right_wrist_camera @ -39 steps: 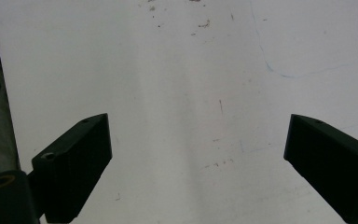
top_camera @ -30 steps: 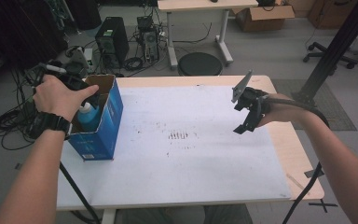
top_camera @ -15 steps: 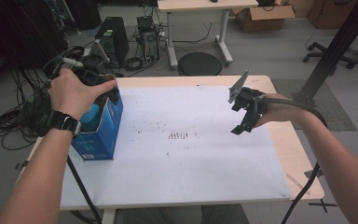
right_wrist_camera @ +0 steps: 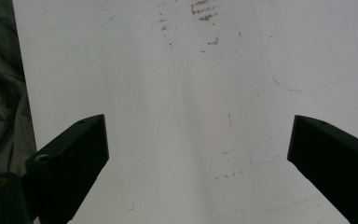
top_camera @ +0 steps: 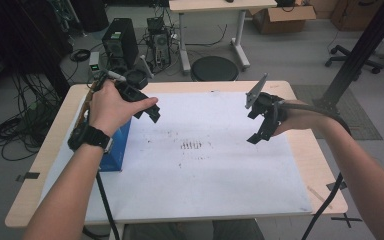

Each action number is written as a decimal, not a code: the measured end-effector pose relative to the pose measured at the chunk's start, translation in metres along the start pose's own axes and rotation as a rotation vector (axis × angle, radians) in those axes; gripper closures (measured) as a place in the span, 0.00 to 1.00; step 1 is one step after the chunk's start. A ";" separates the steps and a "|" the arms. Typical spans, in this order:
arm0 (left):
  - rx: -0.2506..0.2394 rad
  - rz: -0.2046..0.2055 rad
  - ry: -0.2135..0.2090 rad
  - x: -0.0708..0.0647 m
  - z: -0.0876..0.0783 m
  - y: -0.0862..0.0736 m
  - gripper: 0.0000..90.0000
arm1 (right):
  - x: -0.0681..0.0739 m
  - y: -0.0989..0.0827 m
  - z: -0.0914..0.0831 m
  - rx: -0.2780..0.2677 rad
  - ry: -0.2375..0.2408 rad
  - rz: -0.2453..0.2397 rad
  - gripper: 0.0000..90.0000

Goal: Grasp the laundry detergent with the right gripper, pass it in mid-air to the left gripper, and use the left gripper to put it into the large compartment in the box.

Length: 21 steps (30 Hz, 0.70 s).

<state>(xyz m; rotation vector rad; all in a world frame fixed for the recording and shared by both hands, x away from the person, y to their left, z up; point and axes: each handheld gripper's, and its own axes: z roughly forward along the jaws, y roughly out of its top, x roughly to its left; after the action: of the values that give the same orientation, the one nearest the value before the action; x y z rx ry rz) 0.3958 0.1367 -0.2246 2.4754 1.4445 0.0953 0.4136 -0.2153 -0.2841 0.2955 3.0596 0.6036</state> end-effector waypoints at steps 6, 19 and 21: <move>0.014 0.053 -0.017 -0.013 0.012 0.006 0.06 | -0.001 0.000 0.001 -0.002 0.004 -0.002 0.05; 0.039 0.097 -0.033 -0.023 0.023 0.013 0.06 | -0.004 -0.001 0.003 0.006 0.001 0.006 0.06; 0.037 0.097 -0.044 -0.024 0.023 0.012 0.06 | -0.004 -0.001 0.003 0.007 0.003 0.008 0.06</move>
<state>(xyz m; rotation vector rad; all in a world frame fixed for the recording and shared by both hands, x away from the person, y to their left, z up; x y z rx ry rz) 0.3986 0.1062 -0.2412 2.5608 1.3197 0.0329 0.4175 -0.2158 -0.2874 0.3074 3.0654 0.5939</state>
